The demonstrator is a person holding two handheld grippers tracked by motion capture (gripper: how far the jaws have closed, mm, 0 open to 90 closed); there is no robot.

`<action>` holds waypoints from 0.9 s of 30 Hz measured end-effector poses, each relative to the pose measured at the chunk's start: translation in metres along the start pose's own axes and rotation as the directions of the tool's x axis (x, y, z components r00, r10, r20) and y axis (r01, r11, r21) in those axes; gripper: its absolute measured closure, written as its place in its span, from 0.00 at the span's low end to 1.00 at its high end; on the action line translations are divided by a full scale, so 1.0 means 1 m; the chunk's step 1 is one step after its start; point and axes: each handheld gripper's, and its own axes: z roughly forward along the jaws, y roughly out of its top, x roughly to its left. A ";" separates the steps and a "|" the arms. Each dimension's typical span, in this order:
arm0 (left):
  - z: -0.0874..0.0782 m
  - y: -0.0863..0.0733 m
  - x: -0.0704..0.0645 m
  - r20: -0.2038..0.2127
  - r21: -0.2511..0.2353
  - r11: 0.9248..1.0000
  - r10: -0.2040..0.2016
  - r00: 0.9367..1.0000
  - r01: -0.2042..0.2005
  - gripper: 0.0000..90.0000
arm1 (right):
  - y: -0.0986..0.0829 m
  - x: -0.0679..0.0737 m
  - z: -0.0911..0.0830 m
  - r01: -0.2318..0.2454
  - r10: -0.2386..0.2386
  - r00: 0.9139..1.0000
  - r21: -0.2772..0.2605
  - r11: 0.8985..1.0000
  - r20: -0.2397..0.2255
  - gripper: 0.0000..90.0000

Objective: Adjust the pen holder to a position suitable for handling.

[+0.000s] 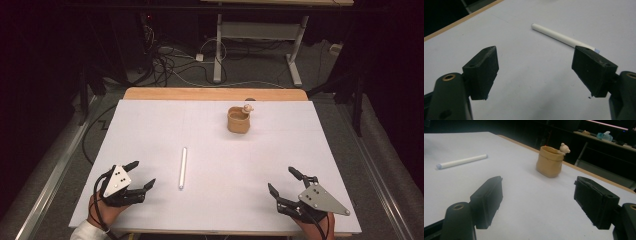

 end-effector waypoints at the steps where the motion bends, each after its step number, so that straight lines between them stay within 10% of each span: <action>1: 0.001 0.000 0.000 0.003 0.004 1.000 0.001 1.000 -0.001 0.23 | 0.000 0.000 0.000 0.000 0.000 1.000 0.000 1.000 0.000 0.26; 27: 0.006 0.017 -0.007 0.007 0.048 0.999 -0.015 1.000 0.015 0.23 | -0.007 -0.011 0.003 -0.018 0.015 0.998 0.047 0.999 0.055 0.28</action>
